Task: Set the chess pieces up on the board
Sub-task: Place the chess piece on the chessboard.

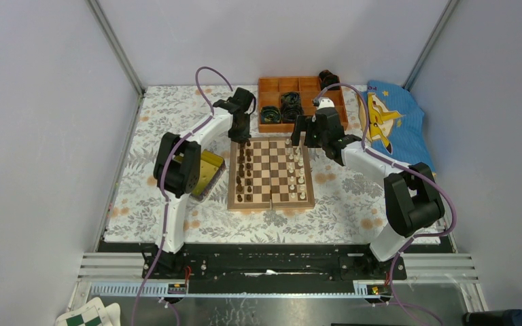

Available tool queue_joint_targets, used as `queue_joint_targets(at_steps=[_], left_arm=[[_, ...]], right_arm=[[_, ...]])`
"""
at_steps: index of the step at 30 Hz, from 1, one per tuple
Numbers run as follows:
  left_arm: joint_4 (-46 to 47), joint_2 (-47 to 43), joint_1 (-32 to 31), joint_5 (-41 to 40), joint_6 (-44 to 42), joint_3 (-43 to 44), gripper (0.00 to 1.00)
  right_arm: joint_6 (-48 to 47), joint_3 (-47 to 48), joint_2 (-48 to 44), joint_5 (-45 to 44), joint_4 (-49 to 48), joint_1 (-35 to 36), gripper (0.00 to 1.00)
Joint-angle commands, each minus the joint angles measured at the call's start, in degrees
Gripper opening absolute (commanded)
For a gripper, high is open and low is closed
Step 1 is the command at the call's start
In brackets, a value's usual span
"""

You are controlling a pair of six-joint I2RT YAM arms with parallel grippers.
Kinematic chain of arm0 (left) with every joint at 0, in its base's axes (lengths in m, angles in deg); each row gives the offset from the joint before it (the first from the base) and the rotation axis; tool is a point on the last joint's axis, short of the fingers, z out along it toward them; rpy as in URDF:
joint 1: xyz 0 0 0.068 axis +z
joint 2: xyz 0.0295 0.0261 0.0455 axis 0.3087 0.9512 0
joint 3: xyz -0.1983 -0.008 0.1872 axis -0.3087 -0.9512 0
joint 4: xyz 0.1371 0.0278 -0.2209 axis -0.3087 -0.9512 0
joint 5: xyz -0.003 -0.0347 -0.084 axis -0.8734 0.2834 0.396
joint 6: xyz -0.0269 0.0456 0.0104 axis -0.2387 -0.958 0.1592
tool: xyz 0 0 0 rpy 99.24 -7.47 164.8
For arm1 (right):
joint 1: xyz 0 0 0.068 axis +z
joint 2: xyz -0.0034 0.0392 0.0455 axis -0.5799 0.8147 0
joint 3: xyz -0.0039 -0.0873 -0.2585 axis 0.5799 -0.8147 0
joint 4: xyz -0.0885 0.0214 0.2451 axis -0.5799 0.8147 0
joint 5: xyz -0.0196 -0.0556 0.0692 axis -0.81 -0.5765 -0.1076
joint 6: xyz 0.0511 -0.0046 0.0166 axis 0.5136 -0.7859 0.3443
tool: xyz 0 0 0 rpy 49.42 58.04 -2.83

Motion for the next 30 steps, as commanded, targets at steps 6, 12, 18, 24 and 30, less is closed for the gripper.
queue_joint_targets(at_steps=[6,12,18,24,30], left_arm=[[1.74,-1.25,0.45,-0.93,-0.58,-0.74,0.32],[1.75,-2.91,0.53,-1.64,-0.24,-0.75,0.34],[3.15,-6.00,0.56,-1.47,0.59,-0.63,0.34],[6.75,-16.38,0.40,-2.87,1.56,-4.25,0.45],[20.55,-37.59,0.36,-10.35,2.47,-24.08,0.65]], right_arm=[[-0.46,1.54,-0.59,-0.62,-2.17,-0.40,1.00],[-0.39,1.54,-0.67,-0.53,-2.34,-0.39,1.00],[-0.74,1.46,-1.42,-0.62,-2.47,-0.37,1.00],[-2.71,1.54,-2.71,0.57,-2.60,-0.41,1.00],[-5.76,3.02,-2.90,-2.14,0.33,-0.40,1.00]])
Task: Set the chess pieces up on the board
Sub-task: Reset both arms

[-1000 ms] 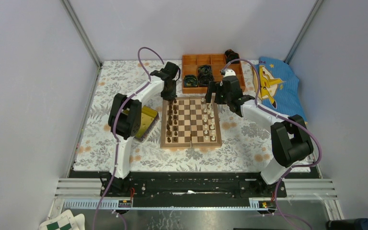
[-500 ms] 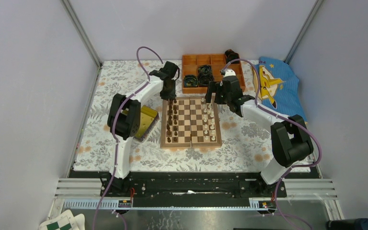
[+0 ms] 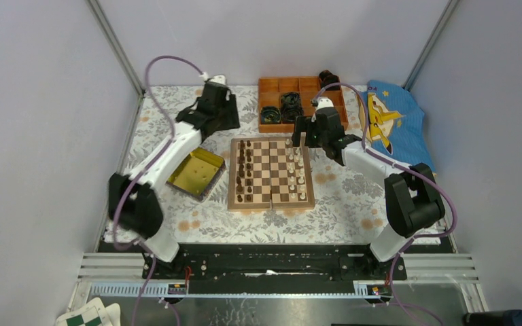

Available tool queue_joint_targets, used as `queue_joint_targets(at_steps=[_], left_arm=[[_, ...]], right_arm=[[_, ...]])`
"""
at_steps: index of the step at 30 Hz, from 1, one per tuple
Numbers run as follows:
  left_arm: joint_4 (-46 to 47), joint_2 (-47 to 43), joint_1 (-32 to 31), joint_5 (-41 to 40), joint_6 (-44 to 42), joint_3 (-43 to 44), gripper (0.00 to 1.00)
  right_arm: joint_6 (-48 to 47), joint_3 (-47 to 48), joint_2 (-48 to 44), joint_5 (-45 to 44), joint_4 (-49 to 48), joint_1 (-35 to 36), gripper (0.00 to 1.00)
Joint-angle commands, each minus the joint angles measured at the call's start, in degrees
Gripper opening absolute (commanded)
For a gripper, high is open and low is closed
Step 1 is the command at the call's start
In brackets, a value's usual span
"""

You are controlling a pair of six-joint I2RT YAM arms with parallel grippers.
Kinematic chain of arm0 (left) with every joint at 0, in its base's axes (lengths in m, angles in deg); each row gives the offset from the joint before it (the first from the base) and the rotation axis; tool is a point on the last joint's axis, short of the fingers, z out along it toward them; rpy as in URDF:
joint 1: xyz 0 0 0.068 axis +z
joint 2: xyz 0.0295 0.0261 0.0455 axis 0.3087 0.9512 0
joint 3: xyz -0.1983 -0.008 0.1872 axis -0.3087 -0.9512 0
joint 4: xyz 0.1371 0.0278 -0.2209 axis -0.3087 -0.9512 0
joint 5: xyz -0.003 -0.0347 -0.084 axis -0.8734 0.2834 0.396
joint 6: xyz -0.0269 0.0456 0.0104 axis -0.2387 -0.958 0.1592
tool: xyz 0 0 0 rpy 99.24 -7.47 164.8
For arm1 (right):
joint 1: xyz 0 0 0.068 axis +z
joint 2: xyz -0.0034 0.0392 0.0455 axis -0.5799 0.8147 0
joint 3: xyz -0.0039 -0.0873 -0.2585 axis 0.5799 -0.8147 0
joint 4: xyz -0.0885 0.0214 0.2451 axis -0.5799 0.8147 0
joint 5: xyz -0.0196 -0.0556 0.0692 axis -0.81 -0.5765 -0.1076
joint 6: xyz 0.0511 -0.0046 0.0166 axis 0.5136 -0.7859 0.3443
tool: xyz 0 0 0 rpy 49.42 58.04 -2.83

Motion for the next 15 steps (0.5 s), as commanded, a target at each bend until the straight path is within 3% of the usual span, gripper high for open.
queue_joint_targets(at_steps=[1,4,15], left_arm=[[14.44,-15.50,0.07,-9.11,1.06,-13.99,0.71],[22.20,-25.13,0.07,-15.49,1.67,-24.61,0.98],[31.39,-42.29,0.08,-26.82,1.15,-42.15,0.99]], right_arm=[[-3.23,2.82,-3.05,-3.68,0.16,-0.35,1.00],[-3.42,2.03,-4.44,-7.68,0.38,-0.36,1.00],[-5.55,-6.61,-13.66,-17.06,-3.57,-0.41,1.00]])
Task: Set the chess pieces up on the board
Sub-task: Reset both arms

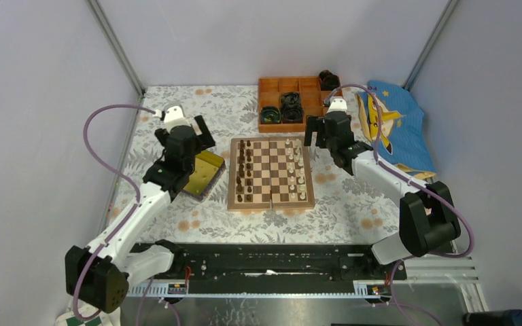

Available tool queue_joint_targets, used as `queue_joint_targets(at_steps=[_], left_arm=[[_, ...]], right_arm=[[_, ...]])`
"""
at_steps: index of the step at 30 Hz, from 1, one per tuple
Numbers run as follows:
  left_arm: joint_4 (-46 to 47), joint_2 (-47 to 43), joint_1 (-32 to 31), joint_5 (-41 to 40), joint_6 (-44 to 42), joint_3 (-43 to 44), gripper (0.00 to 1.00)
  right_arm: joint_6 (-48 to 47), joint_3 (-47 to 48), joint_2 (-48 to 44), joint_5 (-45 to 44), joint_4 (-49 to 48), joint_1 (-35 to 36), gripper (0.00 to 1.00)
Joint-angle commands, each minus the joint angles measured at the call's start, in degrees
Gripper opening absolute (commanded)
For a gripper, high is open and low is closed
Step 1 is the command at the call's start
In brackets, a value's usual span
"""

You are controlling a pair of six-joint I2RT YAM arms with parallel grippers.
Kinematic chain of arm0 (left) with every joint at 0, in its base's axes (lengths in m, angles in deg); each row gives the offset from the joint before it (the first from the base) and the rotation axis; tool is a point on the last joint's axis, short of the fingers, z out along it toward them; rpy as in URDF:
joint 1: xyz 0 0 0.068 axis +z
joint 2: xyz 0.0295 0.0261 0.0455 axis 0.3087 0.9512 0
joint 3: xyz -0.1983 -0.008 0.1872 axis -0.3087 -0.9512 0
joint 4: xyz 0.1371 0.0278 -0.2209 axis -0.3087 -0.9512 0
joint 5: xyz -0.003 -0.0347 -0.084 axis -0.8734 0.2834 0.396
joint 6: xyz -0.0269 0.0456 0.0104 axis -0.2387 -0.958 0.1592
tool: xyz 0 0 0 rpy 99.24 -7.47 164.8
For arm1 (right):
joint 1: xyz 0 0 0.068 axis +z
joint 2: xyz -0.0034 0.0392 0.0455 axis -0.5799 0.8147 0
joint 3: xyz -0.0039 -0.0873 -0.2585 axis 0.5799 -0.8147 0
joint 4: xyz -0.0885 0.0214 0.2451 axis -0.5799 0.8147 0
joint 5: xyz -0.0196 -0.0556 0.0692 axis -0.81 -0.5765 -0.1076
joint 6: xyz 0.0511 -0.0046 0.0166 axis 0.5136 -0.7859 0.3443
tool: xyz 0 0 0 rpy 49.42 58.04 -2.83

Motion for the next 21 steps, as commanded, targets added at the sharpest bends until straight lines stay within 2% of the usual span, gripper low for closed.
queue_joint_targets(at_steps=[1,7,12,21], left_arm=[[9.01,-7.09,0.05,-7.61,-0.47,-5.97,0.99],[16.59,-13.73,-0.01,-10.39,-1.45,-15.72,0.99],[19.60,-14.66,-0.21,-12.05,-2.96,-17.86,0.99],[21.56,-13.23,-0.21,-10.62,-4.55,-18.32,0.99]], right_arm=[[-2.27,-3.15,-6.66,-6.87,-3.76,-0.34,1.00],[-3.09,-10.01,-13.88,-10.82,-8.84,-0.34,1.00],[-3.18,-13.80,-17.40,-12.48,-12.07,-0.35,1.00],[-3.02,-14.96,-17.07,-12.50,-12.54,-0.21,1.00]])
